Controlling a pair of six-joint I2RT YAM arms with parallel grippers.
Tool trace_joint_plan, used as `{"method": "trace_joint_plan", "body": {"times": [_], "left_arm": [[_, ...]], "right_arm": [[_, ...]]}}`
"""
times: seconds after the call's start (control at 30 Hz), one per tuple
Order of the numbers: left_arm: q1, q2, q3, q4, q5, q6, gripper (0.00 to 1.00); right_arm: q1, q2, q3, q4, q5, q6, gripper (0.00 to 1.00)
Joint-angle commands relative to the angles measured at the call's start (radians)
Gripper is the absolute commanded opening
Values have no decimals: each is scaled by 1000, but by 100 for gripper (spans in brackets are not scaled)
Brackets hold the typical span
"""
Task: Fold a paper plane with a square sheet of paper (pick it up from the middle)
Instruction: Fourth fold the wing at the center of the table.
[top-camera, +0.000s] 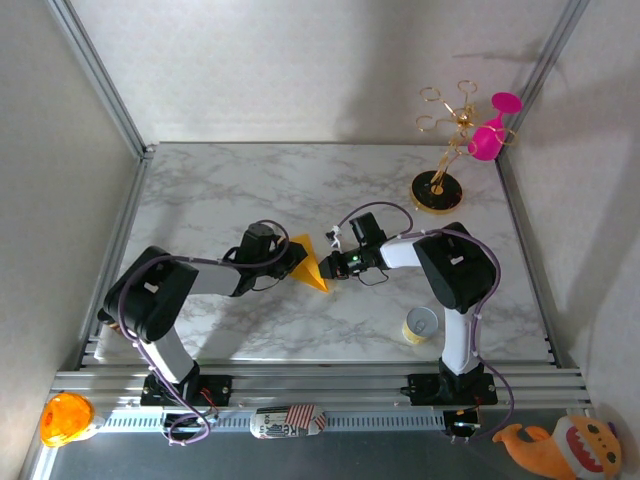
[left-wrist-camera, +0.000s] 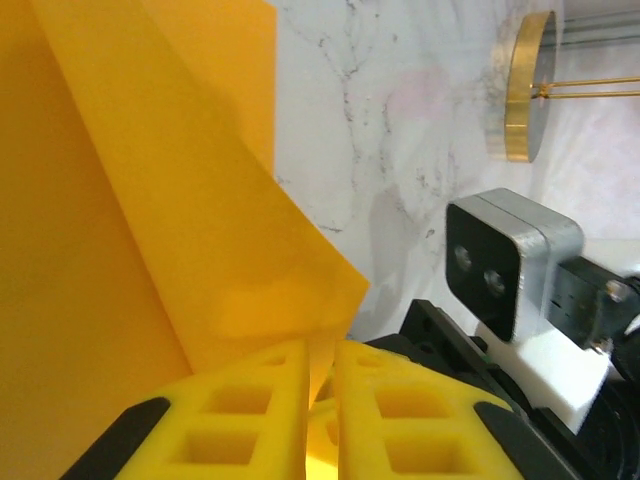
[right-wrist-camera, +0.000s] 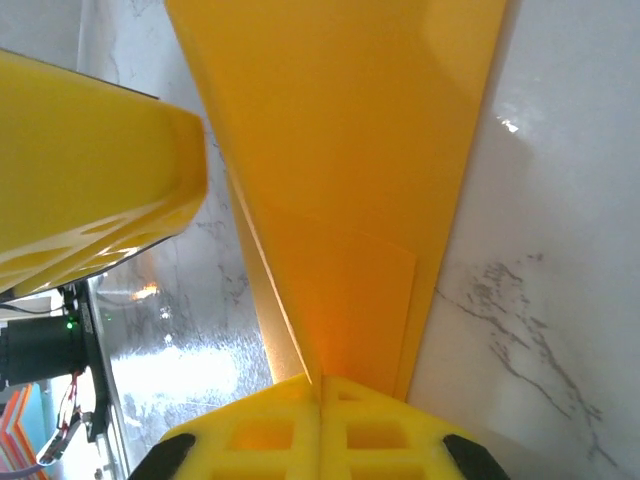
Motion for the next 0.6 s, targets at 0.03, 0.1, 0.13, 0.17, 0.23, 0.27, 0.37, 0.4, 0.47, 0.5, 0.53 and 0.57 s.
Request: {"method": "trace_joint_plan", "body": {"times": [0.03,0.1,0.13,0.17,0.23,0.27,0.37,0.4,0.47,0.5,0.53,0.57], "left_arm": [[8,4,-25,64,-2,-18,13],[8,22,-23,88,12,-27,12],[7,29,-23,99,16,-31,11],[7,35,-22,106,19,-33,11],[7,49,-16,121,26,-36,10],[7,55,-14,127,31,-38,10],[7,74,-3,128,35,-40,9],[7,78,0,131,37,-40,9],[7,86,5,131,36,-42,9],[7,89,10,128,34,-40,9],[7,95,16,124,32,-40,9],[7,100,19,124,32,-40,9]], "right_arm": [[-17,78,-15,-142,108,12,7],[-20,83,-12,-153,116,14,7],[-20,85,-8,-160,121,16,7],[-19,86,-6,-165,124,17,7],[-20,87,-4,-170,128,20,7],[-20,89,-3,-171,131,21,7],[-20,89,-3,-172,134,20,7],[-20,90,-3,-172,135,21,7],[-20,91,-3,-172,134,19,7],[-21,90,-3,-171,136,19,7],[-20,90,-3,-173,139,18,8],[-20,91,-3,-173,140,18,8]]}}
